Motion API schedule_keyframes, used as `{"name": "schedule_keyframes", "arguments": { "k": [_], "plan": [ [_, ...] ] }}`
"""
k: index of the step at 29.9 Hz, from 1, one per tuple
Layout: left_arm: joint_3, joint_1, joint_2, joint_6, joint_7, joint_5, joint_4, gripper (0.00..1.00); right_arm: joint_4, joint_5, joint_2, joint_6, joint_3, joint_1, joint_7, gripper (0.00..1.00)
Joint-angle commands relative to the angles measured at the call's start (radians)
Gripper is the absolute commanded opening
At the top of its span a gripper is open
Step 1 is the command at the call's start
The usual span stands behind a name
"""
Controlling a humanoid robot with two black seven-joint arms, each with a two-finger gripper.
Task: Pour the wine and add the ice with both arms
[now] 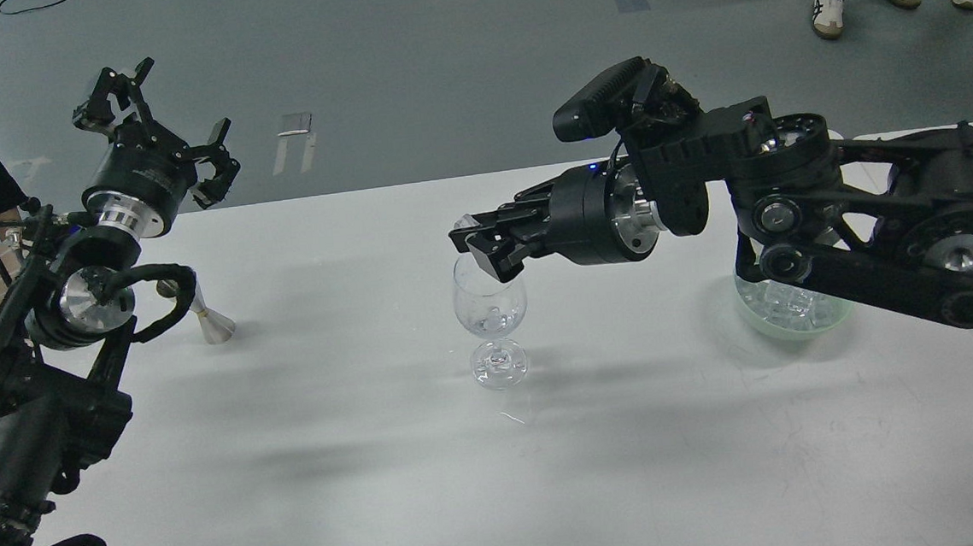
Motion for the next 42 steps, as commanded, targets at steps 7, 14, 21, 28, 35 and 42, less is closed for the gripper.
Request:
{"name": "schedule_keyframes", "arguments": {
  "k": [7, 14, 21, 28, 35, 42],
  "plan": [
    [-0.001, -0.001, 0.001, 0.000, 0.000, 0.000, 0.000, 0.98, -0.001, 0.000, 0.000, 0.001, -0.001, -0.016, -0.010, 0.00],
    [-0.001, -0.001, 0.001, 0.000, 0.000, 0.000, 0.000, 0.98, -0.001, 0.000, -0.002, 0.015, -0.001, -0.020, -0.010, 0.00],
    [-0.003, 0.001, 0.003, 0.000, 0.000, 0.000, 0.000, 0.98, -0.004, 0.000, 0.000, 0.015, -0.001, -0.028, -0.010, 0.00],
    [-0.003, 0.001, 0.003, 0.000, -0.002, 0.000, 0.000, 0.98, -0.003, -0.002, -0.002, 0.015, -0.007, -0.034, -0.010, 0.00],
    [-0.001, 0.001, 0.003, 0.000, 0.000, 0.000, 0.002, 0.98, -0.004, -0.002, 0.000, 0.015, -0.011, -0.034, -0.010, 0.09],
    [-0.001, 0.001, 0.003, 0.000, -0.002, 0.000, 0.002, 0.98, -0.009, -0.003, 0.000, 0.015, -0.011, -0.034, -0.010, 0.10]
  ]
}}
